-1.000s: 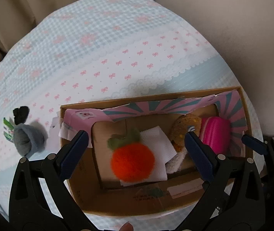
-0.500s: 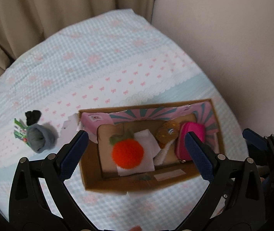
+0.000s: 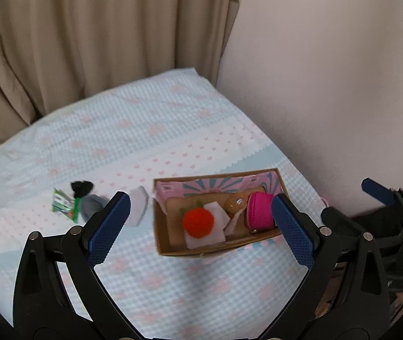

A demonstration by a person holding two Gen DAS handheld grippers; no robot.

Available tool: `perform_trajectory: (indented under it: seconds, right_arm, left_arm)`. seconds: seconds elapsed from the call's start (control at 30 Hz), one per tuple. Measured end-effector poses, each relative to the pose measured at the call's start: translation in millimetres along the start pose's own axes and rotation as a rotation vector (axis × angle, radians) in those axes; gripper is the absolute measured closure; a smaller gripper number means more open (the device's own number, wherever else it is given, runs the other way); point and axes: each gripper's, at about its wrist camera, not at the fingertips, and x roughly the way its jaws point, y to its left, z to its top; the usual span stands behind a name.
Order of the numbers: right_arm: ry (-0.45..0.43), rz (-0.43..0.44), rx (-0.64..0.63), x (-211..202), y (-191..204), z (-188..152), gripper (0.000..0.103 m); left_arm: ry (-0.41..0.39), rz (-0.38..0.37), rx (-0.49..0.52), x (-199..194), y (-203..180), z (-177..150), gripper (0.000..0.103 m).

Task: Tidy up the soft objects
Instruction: 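Lift both tools away from the box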

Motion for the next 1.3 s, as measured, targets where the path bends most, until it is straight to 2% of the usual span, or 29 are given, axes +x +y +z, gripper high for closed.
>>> perform_trajectory:
  seconds: [0.2, 0.37, 0.8, 1.07, 1.3]
  right_arm:
    - [-0.047, -0.043, 0.069, -42.3, 32.2, -10.2, 0.000]
    - [-0.099, -0.037, 0.110, -74.5, 66.3, -25.9, 0.000]
    - [-0.133, -0.030, 0.100, -100.9, 166.1, -56.0, 0.000]
    - [-0.118, -0.031, 0.101, -83.5, 236.6, -73.6, 0.000]
    - [-0.082, 0.012, 0.099, -31.5, 290.2, -84.2, 0.000]
  left_arm:
    - [-0.067, 0.006, 0.018, -55.1, 30.5, -20.7, 0.004]
    - [-0.104, 0.044, 0.033, -89.8, 58.3, -43.3, 0.004]
    - [-0.112, 0.058, 0.015, -148.6, 152.7, -91.3, 0.004]
    - [-0.044, 0.060, -0.036, -150.3, 239.1, -118.1, 0.004]
    - [0.028, 0.063, -0.140, -111.4, 312.2, -126.8, 0.004]
